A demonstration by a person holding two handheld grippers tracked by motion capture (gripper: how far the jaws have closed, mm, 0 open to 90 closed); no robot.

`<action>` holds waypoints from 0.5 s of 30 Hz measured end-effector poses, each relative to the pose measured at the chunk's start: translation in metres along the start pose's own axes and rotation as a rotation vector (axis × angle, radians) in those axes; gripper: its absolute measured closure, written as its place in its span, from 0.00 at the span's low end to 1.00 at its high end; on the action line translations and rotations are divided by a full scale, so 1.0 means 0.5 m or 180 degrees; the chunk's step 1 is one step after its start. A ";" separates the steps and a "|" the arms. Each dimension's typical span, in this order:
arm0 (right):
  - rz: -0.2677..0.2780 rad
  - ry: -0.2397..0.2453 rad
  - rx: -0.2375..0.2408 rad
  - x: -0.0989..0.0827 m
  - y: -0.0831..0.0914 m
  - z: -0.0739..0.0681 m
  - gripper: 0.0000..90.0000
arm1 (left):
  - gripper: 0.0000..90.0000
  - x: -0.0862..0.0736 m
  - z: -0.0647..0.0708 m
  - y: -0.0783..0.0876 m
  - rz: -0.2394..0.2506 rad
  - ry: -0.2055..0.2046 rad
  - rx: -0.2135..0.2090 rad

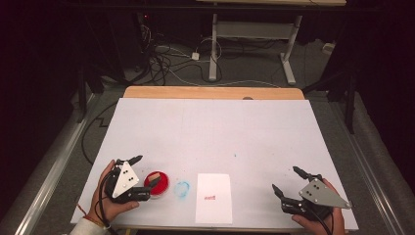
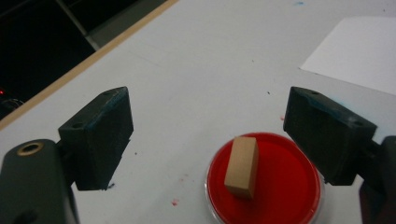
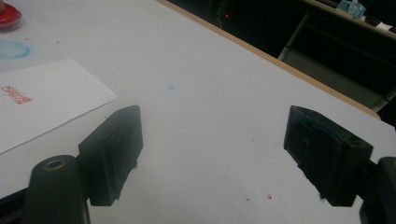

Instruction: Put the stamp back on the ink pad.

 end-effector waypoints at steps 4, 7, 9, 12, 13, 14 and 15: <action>-0.0021 0.0005 0.0016 -0.006 0.000 0.000 0.20 | 0.17 -0.011 0.009 0.001 -0.0037 0.0025 -0.0044; -0.0025 0.0004 0.0010 -0.007 -0.001 0.001 0.20 | 0.17 -0.013 0.016 -0.001 -0.0058 0.0009 -0.0108; -0.0026 -0.0003 0.0018 -0.007 -0.001 0.000 0.20 | 0.17 -0.014 0.020 -0.004 -0.0100 -0.0042 -0.0124; -0.0029 0.0013 0.0019 -0.007 -0.001 -0.002 0.20 | 0.17 -0.013 0.020 -0.007 -0.0081 -0.0010 -0.0137; -0.0028 0.0022 0.0024 -0.007 -0.001 -0.002 0.20 | 0.17 -0.014 0.020 -0.006 -0.0071 -0.0007 -0.0141; -0.0022 0.0013 0.0025 -0.006 -0.001 -0.002 0.21 | 0.17 -0.015 0.020 -0.006 -0.0079 -0.0020 -0.0156; -0.0026 0.0036 0.0016 -0.005 -0.001 -0.003 0.21 | 0.17 -0.016 0.020 -0.006 -0.0094 -0.0028 -0.0153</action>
Point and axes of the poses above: each handheld gripper's, and its own axes: y roughly backward along the jaws, x roughly out of its top, z roughly to its right, the point moved 3 cm from there along -y, roughly forward along the jaws, and after that the axes turned 14 degrees about z, right-handed, at the moved point
